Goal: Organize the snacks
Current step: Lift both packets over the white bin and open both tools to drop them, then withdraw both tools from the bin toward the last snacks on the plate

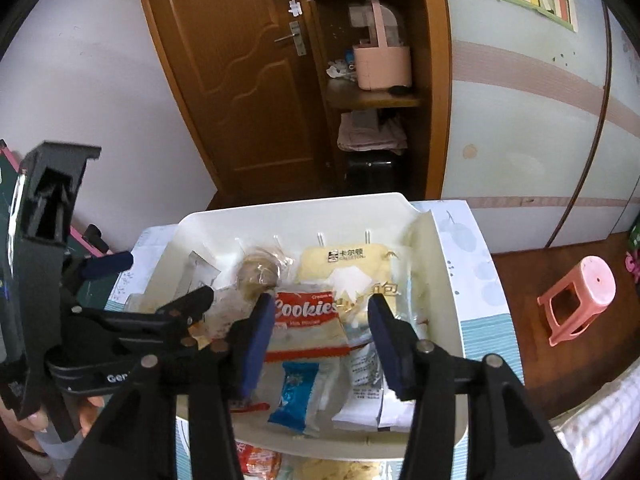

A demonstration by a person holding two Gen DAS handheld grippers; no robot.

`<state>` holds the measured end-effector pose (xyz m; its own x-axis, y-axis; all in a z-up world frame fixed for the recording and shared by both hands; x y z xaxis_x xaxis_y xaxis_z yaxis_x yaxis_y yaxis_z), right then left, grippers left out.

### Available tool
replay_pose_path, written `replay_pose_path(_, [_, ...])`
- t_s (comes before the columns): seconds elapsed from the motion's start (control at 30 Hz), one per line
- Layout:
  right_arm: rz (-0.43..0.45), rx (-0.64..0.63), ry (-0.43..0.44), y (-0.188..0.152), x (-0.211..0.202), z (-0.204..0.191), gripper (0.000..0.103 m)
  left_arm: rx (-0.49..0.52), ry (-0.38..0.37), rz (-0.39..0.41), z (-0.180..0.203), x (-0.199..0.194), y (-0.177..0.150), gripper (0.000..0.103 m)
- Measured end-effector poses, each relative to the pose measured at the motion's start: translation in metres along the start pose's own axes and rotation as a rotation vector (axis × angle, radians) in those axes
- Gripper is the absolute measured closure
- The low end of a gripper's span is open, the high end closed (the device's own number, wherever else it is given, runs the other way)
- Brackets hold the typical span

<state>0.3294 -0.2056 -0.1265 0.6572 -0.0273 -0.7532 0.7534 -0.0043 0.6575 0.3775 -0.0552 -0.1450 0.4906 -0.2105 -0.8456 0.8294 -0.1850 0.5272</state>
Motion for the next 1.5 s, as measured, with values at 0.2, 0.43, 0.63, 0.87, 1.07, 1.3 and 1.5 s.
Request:
replay_pose_path(0.2, [0.001, 0.012, 0.009, -0.006, -0.006, 0.000, 0.054, 0.024, -0.001, 0.018, 0.010, -0.012, -0.011, 0.004])
replay_pose_path(0.43, [-0.002, 0.040, 0.022, -0.016, -0.020, 0.000, 0.054, 0.028, 0.014, 0.029, 0.015, -0.031, -0.021, 0.004])
replay_pose_path(0.63, [0.020, 0.051, 0.022, -0.025, -0.051, 0.001, 0.054, 0.029, 0.003, 0.065, 0.025, -0.064, -0.033, 0.004])
replay_pose_path(0.87, [0.077, 0.063, 0.017, -0.041, -0.103, 0.009, 0.052, 0.040, -0.015, 0.139, 0.044, -0.118, -0.057, 0.004])
replay_pose_path(1.07, [0.110, 0.071, 0.009, -0.061, -0.131, 0.020, 0.041, 0.026, -0.056, 0.158, 0.055, -0.147, -0.085, 0.004])
replay_pose_path(1.3, [0.113, 0.070, 0.003, -0.085, -0.136, 0.032, 0.036, 0.052, -0.056, 0.147, 0.071, -0.147, -0.114, 0.004])
replay_pose_path(1.5, [0.068, 0.099, 0.025, -0.110, -0.124, 0.043, 0.035, 0.063, -0.066, 0.090, 0.080, -0.117, -0.137, 0.004])
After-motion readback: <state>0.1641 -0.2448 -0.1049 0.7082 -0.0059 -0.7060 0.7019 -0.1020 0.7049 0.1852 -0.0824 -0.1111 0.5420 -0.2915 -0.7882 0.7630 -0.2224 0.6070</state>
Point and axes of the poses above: each gripper's, at about its wrist camera, not at the fingertips, and x roughly the way its jaws point, z to its right, y to its top, the point moved 4 cm from there along x, roughly the way its jaws point, and after that the axes turned 15 degrees about -y, right-handed, at the moved point
